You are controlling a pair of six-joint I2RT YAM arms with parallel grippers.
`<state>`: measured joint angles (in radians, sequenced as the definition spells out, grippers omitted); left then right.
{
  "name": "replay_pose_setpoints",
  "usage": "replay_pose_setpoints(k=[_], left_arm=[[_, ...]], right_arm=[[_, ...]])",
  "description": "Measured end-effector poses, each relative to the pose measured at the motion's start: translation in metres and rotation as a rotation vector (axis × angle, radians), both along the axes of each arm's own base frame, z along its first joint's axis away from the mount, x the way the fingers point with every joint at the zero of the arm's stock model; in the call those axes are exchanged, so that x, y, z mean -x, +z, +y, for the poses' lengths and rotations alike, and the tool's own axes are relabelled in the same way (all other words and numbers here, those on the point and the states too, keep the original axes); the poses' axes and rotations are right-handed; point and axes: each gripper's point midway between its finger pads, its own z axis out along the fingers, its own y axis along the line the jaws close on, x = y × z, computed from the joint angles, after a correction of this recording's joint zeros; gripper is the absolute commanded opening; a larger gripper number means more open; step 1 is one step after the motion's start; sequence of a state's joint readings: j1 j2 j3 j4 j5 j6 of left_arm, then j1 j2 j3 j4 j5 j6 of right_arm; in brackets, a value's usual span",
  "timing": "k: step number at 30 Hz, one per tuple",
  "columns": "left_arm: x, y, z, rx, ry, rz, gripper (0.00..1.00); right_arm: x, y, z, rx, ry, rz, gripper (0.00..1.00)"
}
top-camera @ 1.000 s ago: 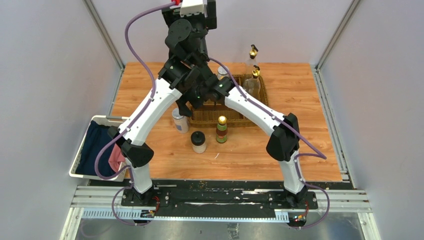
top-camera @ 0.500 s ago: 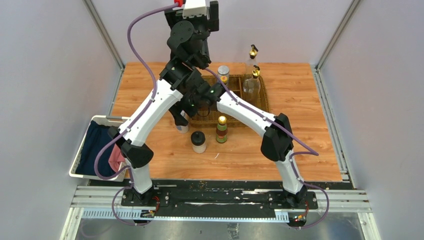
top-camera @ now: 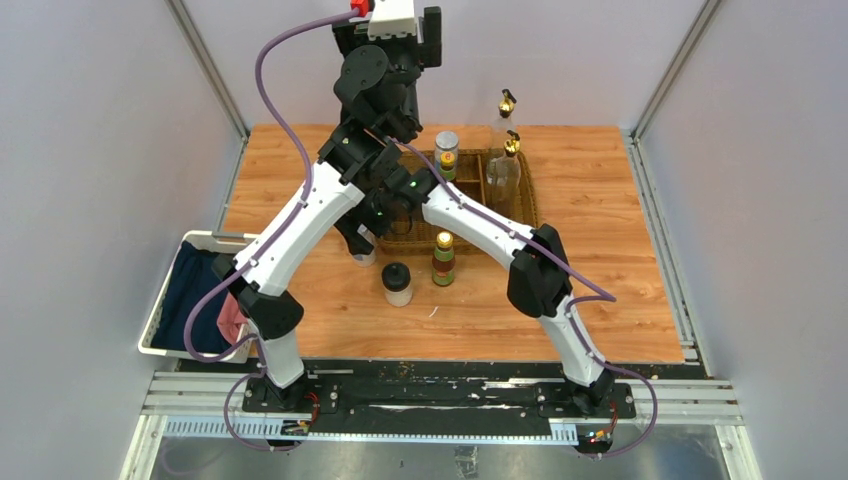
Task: Organize the condiment bottles
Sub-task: Pick up the bottle from the center of the board.
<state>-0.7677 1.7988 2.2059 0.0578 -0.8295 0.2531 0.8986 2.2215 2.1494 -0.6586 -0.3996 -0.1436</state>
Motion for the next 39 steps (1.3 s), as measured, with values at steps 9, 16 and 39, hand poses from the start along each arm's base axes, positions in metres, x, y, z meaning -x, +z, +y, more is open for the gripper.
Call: replay_pose_setpoints(k=[9, 16, 39], left_arm=[[0.004, 0.003, -0.001, -0.002, -0.023, -0.010, 1.00], [0.006, 0.005, -0.001, -0.005, -0.032, -0.013, 1.00], [0.006, 0.003, -0.004, -0.014, -0.052, -0.013, 1.00]], right_arm=[[-0.008, 0.006, 0.006, -0.014, 0.010, -0.036, 0.97], [-0.011, -0.003, 0.010, -0.006, 0.016, -0.036, 0.97], [-0.026, -0.001, 0.015, -0.028, 0.004, -0.042, 0.09]])
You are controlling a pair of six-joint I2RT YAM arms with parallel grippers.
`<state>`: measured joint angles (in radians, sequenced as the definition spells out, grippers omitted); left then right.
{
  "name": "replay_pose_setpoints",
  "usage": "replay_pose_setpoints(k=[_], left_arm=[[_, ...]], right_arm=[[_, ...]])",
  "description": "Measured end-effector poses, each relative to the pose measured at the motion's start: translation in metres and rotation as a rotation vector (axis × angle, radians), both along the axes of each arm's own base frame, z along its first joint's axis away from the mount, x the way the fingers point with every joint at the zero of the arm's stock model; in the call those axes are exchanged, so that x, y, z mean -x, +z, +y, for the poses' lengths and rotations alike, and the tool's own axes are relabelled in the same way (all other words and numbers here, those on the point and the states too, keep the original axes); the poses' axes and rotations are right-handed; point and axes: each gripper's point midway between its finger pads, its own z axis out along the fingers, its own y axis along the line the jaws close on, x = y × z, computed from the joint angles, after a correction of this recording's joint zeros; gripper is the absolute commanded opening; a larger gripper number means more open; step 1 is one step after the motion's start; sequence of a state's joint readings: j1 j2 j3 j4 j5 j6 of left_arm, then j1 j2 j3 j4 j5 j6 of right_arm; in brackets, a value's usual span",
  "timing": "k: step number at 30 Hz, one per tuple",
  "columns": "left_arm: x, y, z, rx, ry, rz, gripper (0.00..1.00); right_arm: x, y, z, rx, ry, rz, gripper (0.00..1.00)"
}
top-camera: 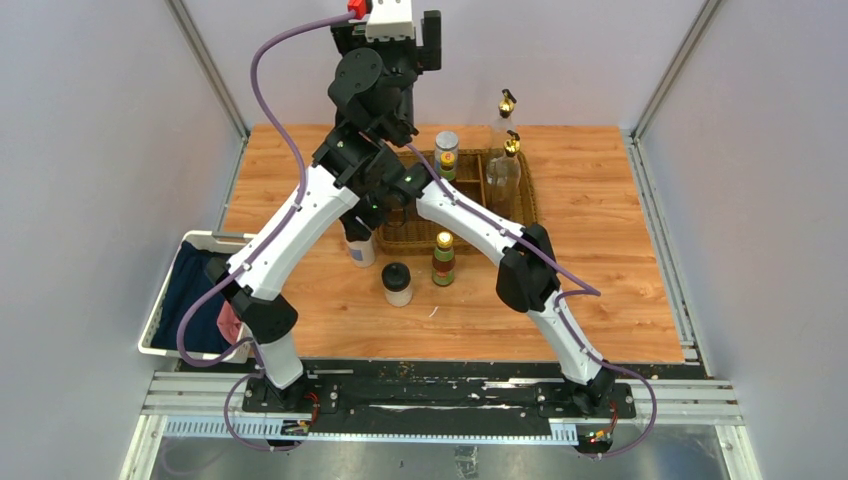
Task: Organize the condiment bottles
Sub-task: Pick up the bottle from the center of the board.
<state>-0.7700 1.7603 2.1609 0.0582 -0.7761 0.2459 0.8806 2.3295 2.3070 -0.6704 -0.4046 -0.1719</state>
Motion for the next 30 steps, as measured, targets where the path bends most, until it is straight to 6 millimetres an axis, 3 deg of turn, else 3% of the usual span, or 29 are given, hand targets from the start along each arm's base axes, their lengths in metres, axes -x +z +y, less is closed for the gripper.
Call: replay_pose_setpoints(k=[3, 14, 21, 30], left_arm=[[0.001, 0.000, 0.000, 0.003, -0.004, -0.001, 1.00], [0.006, 0.004, 0.003, 0.015, -0.015, -0.010, 1.00], [0.012, 0.010, 0.008, 0.030, -0.020, -0.028, 1.00], [0.033, 0.030, 0.009, 0.072, -0.073, -0.095, 1.00]], right_arm=[[0.000, 0.000, 0.000, 0.000, 0.000, -0.001, 0.00], [-0.002, 0.003, -0.002, 0.003, -0.007, -0.006, 0.00], [-0.009, 0.028, 0.002, -0.039, -0.010, -0.051, 0.00], [-0.020, 0.035, 0.001, -0.057, -0.033, -0.084, 0.00]])
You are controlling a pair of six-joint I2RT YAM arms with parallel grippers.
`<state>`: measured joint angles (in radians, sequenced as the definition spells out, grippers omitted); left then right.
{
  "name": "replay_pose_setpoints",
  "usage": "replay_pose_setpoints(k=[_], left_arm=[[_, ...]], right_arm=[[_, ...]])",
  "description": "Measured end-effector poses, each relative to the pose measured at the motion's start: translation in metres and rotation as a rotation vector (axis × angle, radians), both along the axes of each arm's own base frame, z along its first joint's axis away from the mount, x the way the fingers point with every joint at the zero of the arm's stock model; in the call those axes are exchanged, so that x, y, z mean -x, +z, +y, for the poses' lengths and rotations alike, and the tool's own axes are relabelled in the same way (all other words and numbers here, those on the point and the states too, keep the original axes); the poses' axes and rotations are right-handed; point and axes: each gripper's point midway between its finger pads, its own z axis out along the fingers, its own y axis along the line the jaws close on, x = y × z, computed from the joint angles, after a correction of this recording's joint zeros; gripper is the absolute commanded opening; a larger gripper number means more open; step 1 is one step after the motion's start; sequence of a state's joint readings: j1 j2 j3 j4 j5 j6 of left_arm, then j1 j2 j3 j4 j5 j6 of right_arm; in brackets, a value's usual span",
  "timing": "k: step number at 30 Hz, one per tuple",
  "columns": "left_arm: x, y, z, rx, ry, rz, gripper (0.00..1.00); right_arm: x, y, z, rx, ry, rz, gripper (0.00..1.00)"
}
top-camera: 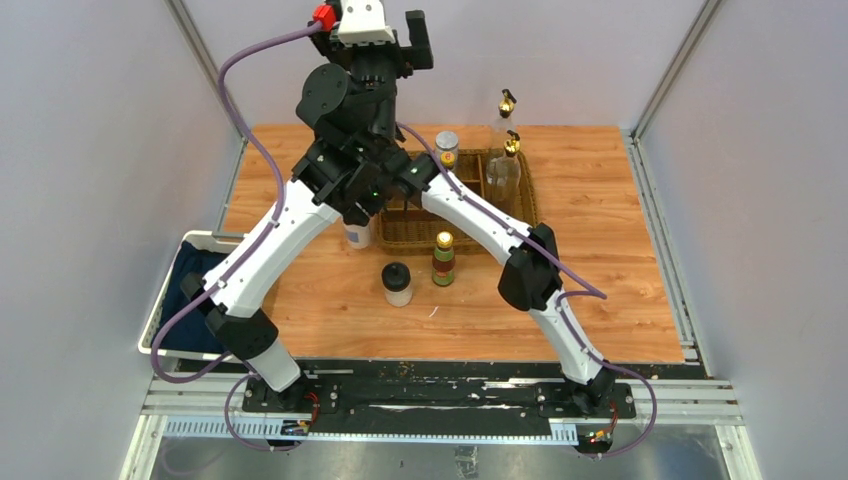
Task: Organize the condiment bottles
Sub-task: Pick up the bottle from the center of the board.
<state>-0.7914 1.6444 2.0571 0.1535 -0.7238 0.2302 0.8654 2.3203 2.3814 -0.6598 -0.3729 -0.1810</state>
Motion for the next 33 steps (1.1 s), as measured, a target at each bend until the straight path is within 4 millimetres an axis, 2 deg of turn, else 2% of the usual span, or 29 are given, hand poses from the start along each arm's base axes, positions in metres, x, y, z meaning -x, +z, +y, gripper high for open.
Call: replay_pose_setpoints(k=[9, 16, 24, 28, 33], left_arm=[[0.024, 0.017, -0.013, 0.002, -0.074, -0.083, 1.00], [0.034, 0.031, -0.017, -0.014, -0.084, -0.123, 1.00], [0.036, 0.037, -0.020, -0.029, -0.078, -0.143, 1.00], [0.034, 0.035, -0.025, -0.038, -0.083, -0.141, 1.00], [0.035, 0.035, -0.027, -0.040, -0.088, -0.147, 1.00]], right_arm=[[-0.025, 0.031, -0.008, -0.059, -0.050, -0.084, 0.00], [-0.059, 0.059, -0.026, -0.113, -0.116, -0.157, 0.00], [-0.111, 0.083, -0.061, -0.159, -0.228, -0.239, 0.00], [-0.126, 0.088, -0.072, -0.163, -0.263, -0.275, 0.00], [-0.136, 0.094, -0.074, -0.161, -0.275, -0.325, 0.00]])
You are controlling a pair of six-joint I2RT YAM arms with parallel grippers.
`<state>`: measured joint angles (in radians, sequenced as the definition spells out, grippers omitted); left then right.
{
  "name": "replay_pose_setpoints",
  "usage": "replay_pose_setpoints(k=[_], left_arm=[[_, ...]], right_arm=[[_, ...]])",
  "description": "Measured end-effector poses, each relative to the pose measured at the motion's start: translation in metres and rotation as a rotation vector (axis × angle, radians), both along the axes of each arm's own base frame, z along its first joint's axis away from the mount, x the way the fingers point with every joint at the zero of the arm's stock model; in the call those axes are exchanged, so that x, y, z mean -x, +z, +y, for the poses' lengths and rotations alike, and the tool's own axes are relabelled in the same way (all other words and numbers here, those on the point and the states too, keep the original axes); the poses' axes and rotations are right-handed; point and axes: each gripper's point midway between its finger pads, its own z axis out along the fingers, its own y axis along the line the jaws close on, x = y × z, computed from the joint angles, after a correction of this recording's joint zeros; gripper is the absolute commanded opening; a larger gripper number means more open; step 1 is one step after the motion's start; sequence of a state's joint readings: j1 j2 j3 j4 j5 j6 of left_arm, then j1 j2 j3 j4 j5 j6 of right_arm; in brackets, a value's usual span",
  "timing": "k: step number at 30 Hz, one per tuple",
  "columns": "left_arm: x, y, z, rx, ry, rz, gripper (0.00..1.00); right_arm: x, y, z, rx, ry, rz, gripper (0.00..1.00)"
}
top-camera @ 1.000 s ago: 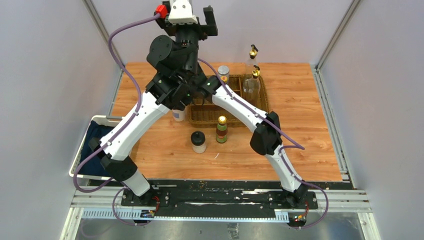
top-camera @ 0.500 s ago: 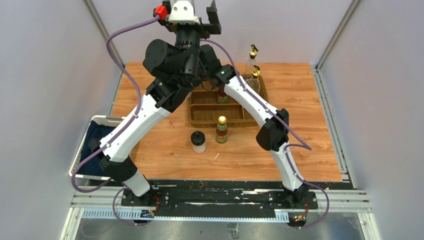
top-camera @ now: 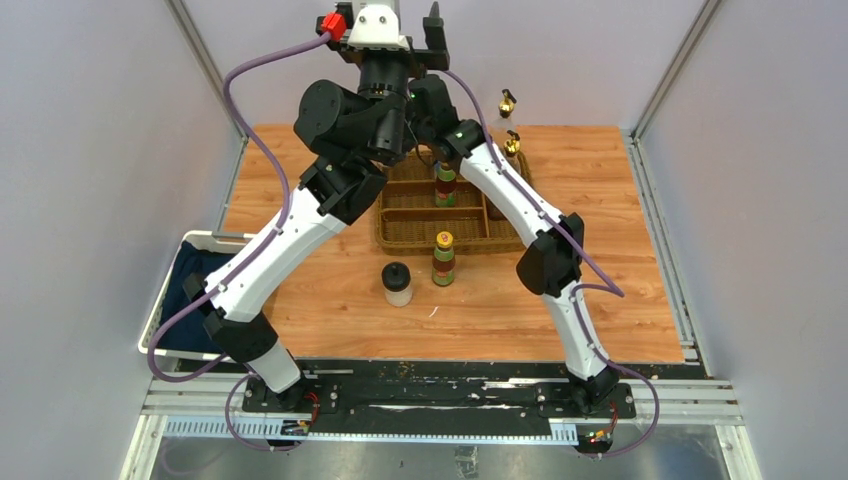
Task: Organize the condiment bottles
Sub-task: Pick up the bottle from the center of the board, then place the bottle in the storage box.
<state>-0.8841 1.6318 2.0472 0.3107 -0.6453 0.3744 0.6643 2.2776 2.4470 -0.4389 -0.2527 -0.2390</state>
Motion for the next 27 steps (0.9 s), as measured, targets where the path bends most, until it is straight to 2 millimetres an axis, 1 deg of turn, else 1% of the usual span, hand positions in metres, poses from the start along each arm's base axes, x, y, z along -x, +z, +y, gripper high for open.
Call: replay_pose_setpoints(k=[3, 6, 11, 14, 17, 21, 27], left_arm=[[0.001, 0.000, -0.001, 0.003, -0.006, -0.008, 1.00], [-0.001, -0.005, -0.004, -0.003, -0.009, -0.007, 1.00], [-0.005, -0.014, -0.010, -0.024, -0.014, 0.006, 1.00], [-0.005, -0.015, -0.011, -0.026, -0.015, 0.006, 1.00], [-0.004, -0.013, -0.011, -0.023, -0.017, 0.001, 1.00], [-0.004, -0.012, -0.011, -0.021, -0.021, -0.005, 1.00], [-0.003, -0.010, -0.010, -0.017, -0.019, -0.012, 1.00]], right_arm=[[-0.007, 0.001, -0.001, 0.004, -0.014, -0.025, 0.00], [-0.016, -0.006, -0.003, 0.012, -0.030, -0.032, 0.00], [-0.034, -0.033, -0.014, 0.046, -0.076, -0.004, 0.00], [-0.045, -0.051, -0.023, 0.066, -0.103, 0.016, 0.00], [-0.052, -0.063, -0.030, 0.081, -0.123, 0.032, 0.00], [-0.057, -0.065, -0.038, 0.086, -0.141, 0.037, 0.00], [-0.058, -0.066, -0.038, 0.081, -0.144, 0.041, 0.00]])
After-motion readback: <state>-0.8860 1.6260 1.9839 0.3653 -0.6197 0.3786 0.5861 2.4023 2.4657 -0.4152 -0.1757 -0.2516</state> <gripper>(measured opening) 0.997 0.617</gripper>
